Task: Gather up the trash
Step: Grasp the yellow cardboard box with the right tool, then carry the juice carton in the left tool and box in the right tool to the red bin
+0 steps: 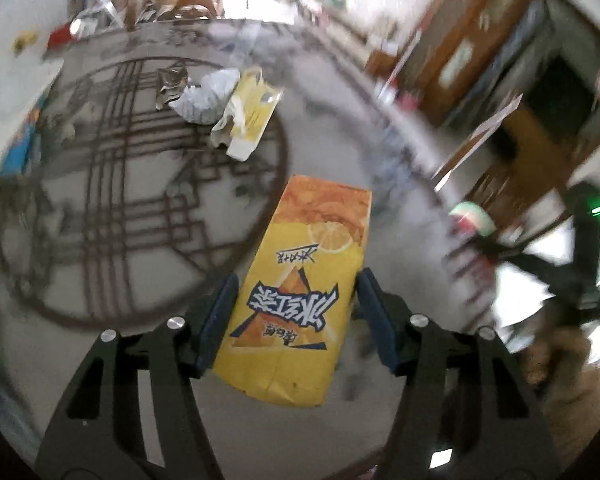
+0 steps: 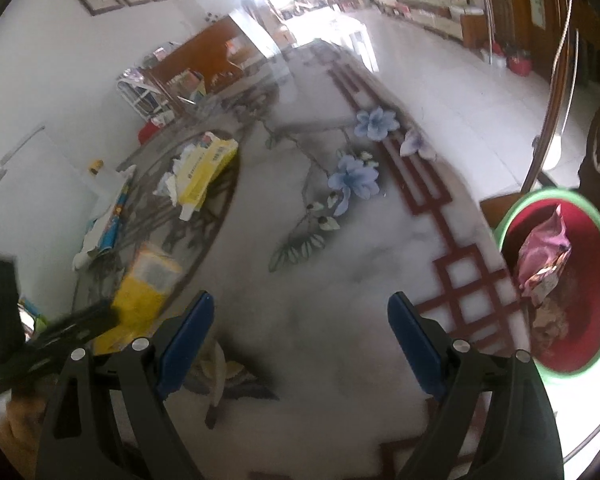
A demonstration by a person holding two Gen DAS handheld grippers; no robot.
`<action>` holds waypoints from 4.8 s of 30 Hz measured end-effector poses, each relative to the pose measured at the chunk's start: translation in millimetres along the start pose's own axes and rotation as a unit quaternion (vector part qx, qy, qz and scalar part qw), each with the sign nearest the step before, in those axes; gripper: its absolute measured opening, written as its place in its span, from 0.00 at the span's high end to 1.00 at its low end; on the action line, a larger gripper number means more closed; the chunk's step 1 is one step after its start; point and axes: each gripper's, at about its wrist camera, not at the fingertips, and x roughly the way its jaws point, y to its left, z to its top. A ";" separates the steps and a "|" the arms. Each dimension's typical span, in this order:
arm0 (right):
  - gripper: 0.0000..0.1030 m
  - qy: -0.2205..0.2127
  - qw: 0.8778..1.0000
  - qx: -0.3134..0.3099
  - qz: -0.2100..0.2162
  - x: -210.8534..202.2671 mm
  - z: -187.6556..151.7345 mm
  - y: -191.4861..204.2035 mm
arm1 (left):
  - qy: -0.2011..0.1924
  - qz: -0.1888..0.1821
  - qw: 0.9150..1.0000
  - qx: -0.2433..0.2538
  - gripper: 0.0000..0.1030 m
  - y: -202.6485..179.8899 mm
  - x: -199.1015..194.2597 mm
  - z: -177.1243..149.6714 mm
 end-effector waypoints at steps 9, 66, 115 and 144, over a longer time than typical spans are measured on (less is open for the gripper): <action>0.17 0.023 0.999 0.039 0.015 57.0 63.8 39.9 | -0.083 -0.083 0.979 -0.167 0.68 56.2 -33.4 4.1; 0.68 0.014 0.998 -0.014 0.067 4.4 -22.9 30.2 | 0.079 0.071 0.994 -0.021 0.26 43.8 19.3 -33.7; 0.66 -0.098 0.995 -0.025 0.025 -40.8 -10.9 8.6 | -0.121 -0.020 0.991 -0.054 0.64 -57.0 -23.4 1.9; 0.66 -0.141 0.987 0.066 0.039 -112.6 -8.9 -81.5 | -0.079 -0.048 0.996 0.005 0.64 -135.2 24.3 0.7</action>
